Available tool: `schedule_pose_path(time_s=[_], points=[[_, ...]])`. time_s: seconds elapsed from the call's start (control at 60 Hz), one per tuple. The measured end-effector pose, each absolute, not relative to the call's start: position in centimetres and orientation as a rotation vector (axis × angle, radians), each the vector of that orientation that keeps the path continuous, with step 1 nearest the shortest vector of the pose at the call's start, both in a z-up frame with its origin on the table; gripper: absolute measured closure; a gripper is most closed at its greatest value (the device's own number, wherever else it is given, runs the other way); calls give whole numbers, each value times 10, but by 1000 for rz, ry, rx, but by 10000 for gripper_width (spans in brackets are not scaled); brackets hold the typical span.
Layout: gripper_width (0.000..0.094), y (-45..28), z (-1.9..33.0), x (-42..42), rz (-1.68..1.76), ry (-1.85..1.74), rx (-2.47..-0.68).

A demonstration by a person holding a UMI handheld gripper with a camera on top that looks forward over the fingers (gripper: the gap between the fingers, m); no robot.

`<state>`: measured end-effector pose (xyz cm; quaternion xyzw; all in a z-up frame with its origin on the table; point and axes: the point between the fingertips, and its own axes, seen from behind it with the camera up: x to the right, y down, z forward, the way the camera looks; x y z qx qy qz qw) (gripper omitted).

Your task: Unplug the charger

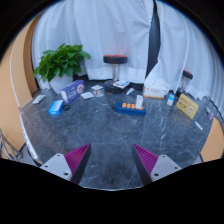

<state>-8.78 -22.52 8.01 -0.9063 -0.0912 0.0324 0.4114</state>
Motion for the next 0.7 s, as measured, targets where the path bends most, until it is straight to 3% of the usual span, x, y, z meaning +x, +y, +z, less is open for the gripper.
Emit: schedule_pose_path(time_s=[0.267,0.4,0.567,0.633,0.667,0.7], points=[[85,-34,60,-14,41,-101,-2117],[134,38,51,-7,36,-69,-2067],[392,83,33,-6,23,-74,-2051],[577,88,27,-7,23,-80,-2051],[733,89,27,-4,10,-80,-2039],[756,89,29,-5,14,-79,-2026]])
